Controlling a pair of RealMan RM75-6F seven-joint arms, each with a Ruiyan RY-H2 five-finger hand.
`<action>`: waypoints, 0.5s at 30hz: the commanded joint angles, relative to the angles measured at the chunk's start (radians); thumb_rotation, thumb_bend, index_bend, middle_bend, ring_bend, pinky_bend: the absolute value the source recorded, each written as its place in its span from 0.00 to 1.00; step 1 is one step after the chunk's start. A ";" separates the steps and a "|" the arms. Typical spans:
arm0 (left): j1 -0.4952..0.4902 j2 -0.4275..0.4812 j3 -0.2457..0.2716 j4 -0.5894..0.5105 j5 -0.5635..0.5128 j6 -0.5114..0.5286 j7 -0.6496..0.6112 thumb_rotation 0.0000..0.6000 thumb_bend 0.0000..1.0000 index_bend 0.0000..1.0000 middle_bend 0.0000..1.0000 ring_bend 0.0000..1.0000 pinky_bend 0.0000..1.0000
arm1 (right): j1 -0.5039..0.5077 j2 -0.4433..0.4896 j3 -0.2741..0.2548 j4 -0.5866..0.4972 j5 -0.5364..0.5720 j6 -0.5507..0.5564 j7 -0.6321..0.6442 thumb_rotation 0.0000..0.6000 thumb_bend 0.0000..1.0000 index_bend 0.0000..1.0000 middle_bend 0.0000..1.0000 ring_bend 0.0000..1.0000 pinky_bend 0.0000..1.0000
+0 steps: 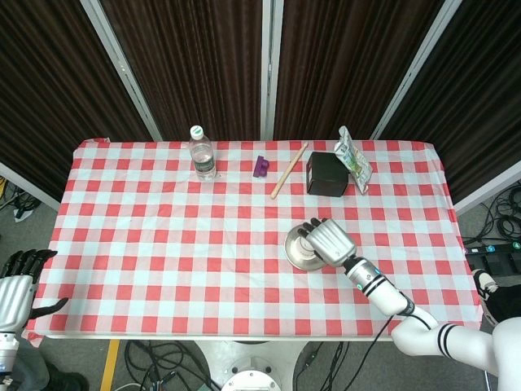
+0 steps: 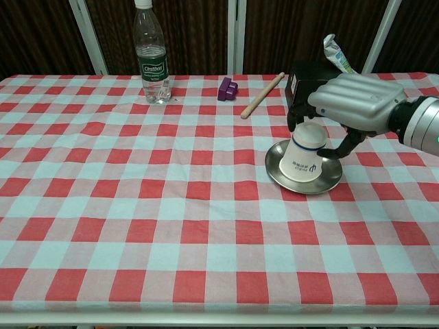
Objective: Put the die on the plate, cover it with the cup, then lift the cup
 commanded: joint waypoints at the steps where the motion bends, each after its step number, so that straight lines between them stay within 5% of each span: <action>1: -0.002 0.000 0.001 0.000 0.005 0.000 0.001 1.00 0.07 0.19 0.17 0.11 0.09 | -0.001 0.000 0.000 0.007 -0.004 0.005 0.006 1.00 0.32 0.51 0.44 0.32 0.56; 6: 0.003 -0.001 0.002 0.001 0.003 0.005 -0.002 1.00 0.07 0.19 0.17 0.11 0.09 | 0.001 -0.023 0.031 0.069 0.036 0.004 -0.015 1.00 0.32 0.51 0.44 0.32 0.53; 15: -0.003 -0.003 0.001 0.004 0.004 -0.005 0.000 1.00 0.08 0.19 0.17 0.11 0.09 | -0.003 -0.003 -0.014 0.003 -0.037 0.019 0.012 1.00 0.32 0.51 0.44 0.32 0.53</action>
